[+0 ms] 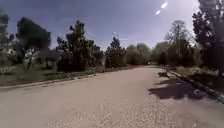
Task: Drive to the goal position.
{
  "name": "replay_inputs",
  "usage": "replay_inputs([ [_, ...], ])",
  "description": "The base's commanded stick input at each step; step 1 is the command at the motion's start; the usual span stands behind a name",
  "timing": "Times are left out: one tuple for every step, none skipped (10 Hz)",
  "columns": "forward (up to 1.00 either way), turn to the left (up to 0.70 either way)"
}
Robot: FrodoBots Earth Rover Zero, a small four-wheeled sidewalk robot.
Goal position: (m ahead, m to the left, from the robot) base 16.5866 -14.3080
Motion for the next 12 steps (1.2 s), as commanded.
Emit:
replay_inputs([
  [0.70, 0.00],
  [0.70, 0.00],
  [0.70, 0.00],
  [0.70, 0.00],
  [0.70, -0.06],
  [0.70, -0.25],
  [0.70, -0.35],
  [0.70, -0.35],
  [0.70, -0.35],
  [0.70, -0.35],
  [0.70, -0.35],
  [0.70, -0.35],
])
